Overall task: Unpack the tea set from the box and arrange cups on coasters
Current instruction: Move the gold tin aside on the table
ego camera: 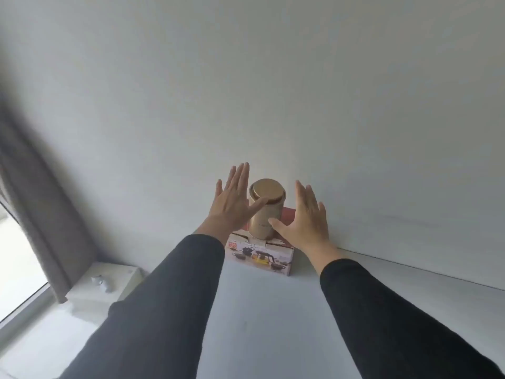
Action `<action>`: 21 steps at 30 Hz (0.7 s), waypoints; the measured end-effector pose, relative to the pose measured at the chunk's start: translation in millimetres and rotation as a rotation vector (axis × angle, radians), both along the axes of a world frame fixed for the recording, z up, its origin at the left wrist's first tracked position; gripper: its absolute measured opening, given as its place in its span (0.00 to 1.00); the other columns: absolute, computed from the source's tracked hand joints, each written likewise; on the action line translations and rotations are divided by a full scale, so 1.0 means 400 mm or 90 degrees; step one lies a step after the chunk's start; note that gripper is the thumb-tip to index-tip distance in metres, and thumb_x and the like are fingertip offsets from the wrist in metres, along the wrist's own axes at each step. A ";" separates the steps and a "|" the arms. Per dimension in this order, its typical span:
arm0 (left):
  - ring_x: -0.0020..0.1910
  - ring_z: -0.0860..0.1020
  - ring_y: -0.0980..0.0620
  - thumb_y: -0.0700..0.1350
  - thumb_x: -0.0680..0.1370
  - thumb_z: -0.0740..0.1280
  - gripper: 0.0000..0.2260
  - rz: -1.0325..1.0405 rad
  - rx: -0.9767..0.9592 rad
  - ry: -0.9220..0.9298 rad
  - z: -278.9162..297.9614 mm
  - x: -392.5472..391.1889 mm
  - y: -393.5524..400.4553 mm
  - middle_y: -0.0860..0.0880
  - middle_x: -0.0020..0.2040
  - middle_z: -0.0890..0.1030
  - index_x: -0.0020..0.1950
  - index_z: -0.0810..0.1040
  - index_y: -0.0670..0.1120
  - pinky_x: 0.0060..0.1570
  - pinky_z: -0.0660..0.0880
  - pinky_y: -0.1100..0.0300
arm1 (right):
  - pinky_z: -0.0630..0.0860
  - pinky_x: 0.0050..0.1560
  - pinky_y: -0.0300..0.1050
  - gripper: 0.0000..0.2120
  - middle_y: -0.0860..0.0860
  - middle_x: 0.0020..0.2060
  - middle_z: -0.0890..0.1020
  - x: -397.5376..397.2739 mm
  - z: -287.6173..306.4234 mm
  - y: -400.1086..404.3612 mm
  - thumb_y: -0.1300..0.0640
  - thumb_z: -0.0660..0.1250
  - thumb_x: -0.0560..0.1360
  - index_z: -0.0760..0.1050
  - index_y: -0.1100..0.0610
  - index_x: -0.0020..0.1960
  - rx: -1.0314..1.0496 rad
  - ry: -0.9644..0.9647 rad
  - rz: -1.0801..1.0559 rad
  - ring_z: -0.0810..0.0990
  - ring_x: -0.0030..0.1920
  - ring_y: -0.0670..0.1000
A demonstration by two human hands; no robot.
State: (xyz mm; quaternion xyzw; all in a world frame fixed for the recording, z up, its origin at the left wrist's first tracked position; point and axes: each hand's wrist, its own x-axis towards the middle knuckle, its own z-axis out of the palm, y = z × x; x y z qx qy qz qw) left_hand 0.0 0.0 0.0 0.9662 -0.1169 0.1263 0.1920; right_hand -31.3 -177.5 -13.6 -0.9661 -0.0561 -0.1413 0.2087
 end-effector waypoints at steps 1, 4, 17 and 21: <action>0.77 0.39 0.54 0.65 0.77 0.53 0.40 -0.004 0.007 0.012 -0.011 0.018 0.007 0.52 0.79 0.41 0.78 0.36 0.47 0.75 0.40 0.47 | 0.46 0.75 0.56 0.49 0.50 0.78 0.48 0.017 -0.016 0.015 0.37 0.67 0.70 0.41 0.54 0.77 0.018 0.015 -0.011 0.44 0.77 0.51; 0.77 0.40 0.53 0.68 0.76 0.52 0.41 -0.028 0.016 0.068 -0.053 0.067 0.033 0.51 0.79 0.42 0.78 0.37 0.47 0.75 0.41 0.47 | 0.49 0.74 0.56 0.51 0.51 0.77 0.53 0.060 -0.062 0.045 0.38 0.70 0.68 0.43 0.55 0.77 0.069 0.065 -0.044 0.47 0.77 0.52; 0.48 0.80 0.43 0.79 0.64 0.50 0.46 -0.148 -0.108 0.141 -0.140 0.152 0.012 0.44 0.56 0.81 0.76 0.46 0.57 0.49 0.76 0.49 | 0.71 0.52 0.39 0.47 0.48 0.63 0.74 0.132 -0.134 0.050 0.50 0.78 0.64 0.53 0.49 0.73 0.299 0.109 -0.039 0.75 0.61 0.52; 0.52 0.80 0.42 0.80 0.63 0.48 0.48 -0.186 -0.097 0.153 -0.120 0.144 -0.054 0.42 0.55 0.81 0.76 0.46 0.56 0.51 0.76 0.48 | 0.72 0.54 0.42 0.46 0.48 0.63 0.75 0.109 -0.126 -0.006 0.50 0.77 0.64 0.54 0.49 0.73 0.302 0.103 -0.079 0.76 0.61 0.53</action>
